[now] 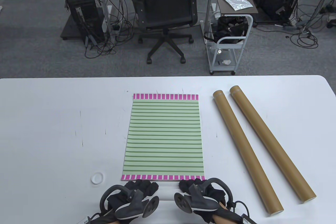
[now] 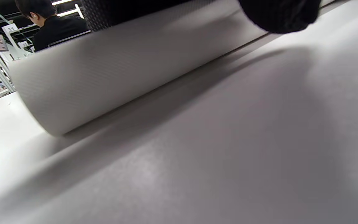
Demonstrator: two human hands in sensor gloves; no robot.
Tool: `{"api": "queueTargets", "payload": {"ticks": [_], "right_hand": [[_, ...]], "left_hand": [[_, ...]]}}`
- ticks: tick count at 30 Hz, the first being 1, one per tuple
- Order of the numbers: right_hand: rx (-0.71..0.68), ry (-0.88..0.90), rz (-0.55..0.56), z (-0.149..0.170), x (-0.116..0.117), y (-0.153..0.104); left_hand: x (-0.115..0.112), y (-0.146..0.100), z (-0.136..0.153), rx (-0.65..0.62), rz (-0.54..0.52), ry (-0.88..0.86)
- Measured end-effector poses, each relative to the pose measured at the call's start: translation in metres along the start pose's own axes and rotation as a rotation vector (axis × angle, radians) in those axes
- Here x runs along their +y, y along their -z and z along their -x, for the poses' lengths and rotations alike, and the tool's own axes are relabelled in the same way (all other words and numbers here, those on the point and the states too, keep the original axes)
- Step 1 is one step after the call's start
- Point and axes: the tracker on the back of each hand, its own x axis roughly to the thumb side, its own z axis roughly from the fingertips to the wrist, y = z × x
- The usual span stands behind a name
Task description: Roll up mouse pads and store in mailing tubes
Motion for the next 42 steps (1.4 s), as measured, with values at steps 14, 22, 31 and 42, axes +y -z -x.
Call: {"api": "queueTargets", "payload": {"ticks": [14,22,31,42], "right_hand": [[-0.03,0.474,0.1,0.015,-0.023,-0.001],[0.053,-0.137,0.522,-0.019,-0.025,-0.008],[-0.011,0.019,0.378,-0.025,-0.029,0.01],[-0.089,0.604,0.121,0.004,-0.04,0.027]], "left_hand": [[0.019,-0.008,0.018,0.163,-0.373,0.206],[0.022,-0.006,0.056,0.054,-0.216,-0.081],[0.013,-0.008,0.064,0.095,-0.201,-0.07],[0.021,-0.023,0.062,0.262,-0.517,0.232]]}}
